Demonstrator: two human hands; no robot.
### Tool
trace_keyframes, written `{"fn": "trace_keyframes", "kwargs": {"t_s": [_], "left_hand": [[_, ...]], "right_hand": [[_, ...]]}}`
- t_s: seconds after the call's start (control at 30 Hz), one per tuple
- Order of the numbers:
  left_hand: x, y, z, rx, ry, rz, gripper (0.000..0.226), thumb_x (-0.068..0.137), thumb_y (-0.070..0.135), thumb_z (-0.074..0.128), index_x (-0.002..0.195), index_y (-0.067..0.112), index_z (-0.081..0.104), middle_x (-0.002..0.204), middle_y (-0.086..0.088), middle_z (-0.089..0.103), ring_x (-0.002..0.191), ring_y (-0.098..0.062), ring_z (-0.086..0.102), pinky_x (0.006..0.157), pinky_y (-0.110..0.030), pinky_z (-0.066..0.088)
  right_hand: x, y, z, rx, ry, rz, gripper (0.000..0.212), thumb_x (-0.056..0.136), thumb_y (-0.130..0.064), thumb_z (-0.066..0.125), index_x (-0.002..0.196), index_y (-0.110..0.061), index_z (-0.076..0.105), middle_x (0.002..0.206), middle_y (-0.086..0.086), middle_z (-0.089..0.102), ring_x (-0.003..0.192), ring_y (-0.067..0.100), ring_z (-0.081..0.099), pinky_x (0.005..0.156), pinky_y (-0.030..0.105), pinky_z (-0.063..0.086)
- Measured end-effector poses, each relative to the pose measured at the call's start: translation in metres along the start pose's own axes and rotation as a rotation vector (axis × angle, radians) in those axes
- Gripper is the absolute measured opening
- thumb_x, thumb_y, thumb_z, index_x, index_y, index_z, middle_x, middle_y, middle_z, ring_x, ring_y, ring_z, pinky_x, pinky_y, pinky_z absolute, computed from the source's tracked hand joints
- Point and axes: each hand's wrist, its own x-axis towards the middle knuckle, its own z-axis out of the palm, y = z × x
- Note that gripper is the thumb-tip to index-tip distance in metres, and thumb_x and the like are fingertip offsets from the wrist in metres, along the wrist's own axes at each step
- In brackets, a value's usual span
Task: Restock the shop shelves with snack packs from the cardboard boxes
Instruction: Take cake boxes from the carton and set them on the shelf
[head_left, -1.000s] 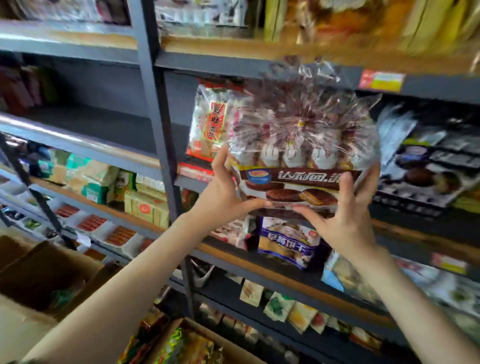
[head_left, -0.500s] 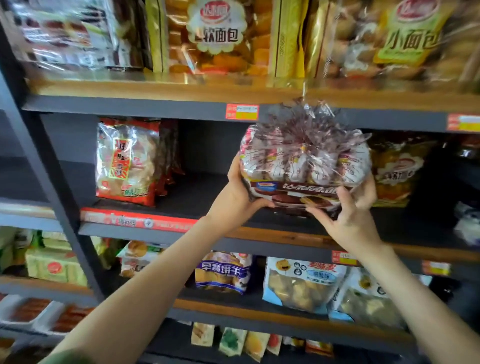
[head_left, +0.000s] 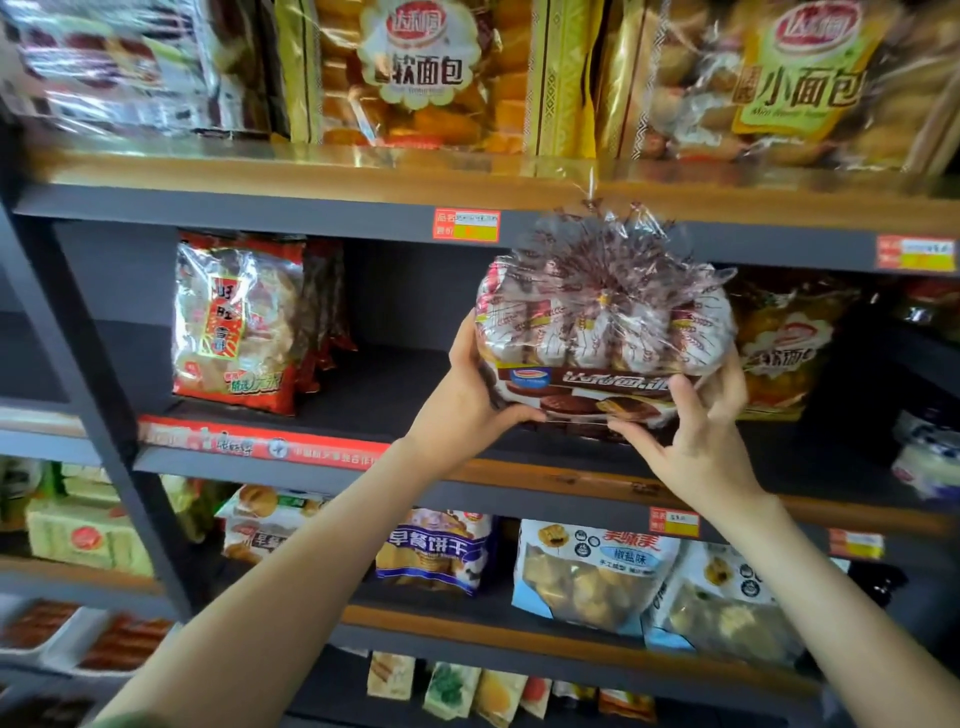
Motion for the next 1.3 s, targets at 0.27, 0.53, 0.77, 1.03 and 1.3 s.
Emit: {"fn": "trace_keyframes", "kwargs": {"t_s": [0.27, 0.53, 0.77, 1.03, 1.3], "left_hand": [[-0.013, 0.008, -0.017, 0.084, -0.044, -0.150, 0.115, 0.074, 0.028, 0.082, 0.132, 0.055, -0.014, 0.136, 0.026, 0.037, 0.118, 0.015, 0.037, 0.079, 0.007, 0.033], [-0.006, -0.017, -0.010, 0.034, -0.208, -0.245, 0.123, 0.079, 0.039, 0.076, 0.130, 0.063, -0.032, 0.157, 0.001, 0.027, 0.134, -0.010, 0.043, 0.105, -0.040, 0.045], [0.001, -0.017, 0.005, -0.036, -0.238, -0.239, 0.123, 0.081, 0.023, 0.076, 0.125, 0.068, -0.030, 0.153, 0.009, 0.032, 0.132, -0.003, 0.044, 0.108, -0.035, 0.042], [0.013, 0.000, 0.045, -0.041, -0.265, -0.165, 0.118, 0.083, 0.026, 0.075, 0.127, 0.069, -0.027, 0.156, 0.002, 0.025, 0.134, -0.009, 0.041, 0.105, -0.028, 0.043], [0.005, -0.006, 0.047, 0.543, -0.025, 0.101, 0.101, 0.078, 0.064, 0.061, 0.150, 0.023, 0.003, 0.155, -0.025, 0.018, 0.141, -0.041, 0.023, 0.109, -0.054, 0.028]], "right_hand": [[-0.003, -0.015, 0.002, 0.117, -0.046, 0.130, 0.107, 0.078, -0.029, 0.077, 0.152, -0.032, 0.000, 0.144, 0.027, 0.008, 0.148, 0.024, 0.013, 0.116, 0.026, 0.025], [0.008, -0.022, 0.000, 0.213, -0.456, 0.501, 0.110, 0.079, -0.027, 0.074, 0.143, -0.056, -0.010, 0.155, -0.011, -0.008, 0.132, -0.009, 0.002, 0.101, 0.028, 0.032], [0.007, -0.023, -0.002, 0.242, -0.543, 0.682, 0.114, 0.082, -0.028, 0.073, 0.127, -0.065, -0.025, 0.157, -0.006, -0.022, 0.142, 0.008, 0.005, 0.105, 0.033, 0.038], [-0.016, 0.003, -0.029, 0.193, -0.532, 0.816, 0.119, 0.081, -0.029, 0.074, 0.126, -0.061, -0.031, 0.158, -0.001, -0.023, 0.146, 0.016, 0.009, 0.108, 0.030, 0.030], [-0.010, -0.002, -0.027, 0.081, -0.618, 0.796, 0.122, 0.083, -0.031, 0.072, 0.129, -0.055, -0.038, 0.156, 0.009, -0.026, 0.143, 0.014, -0.011, 0.118, 0.041, 0.016]]}}
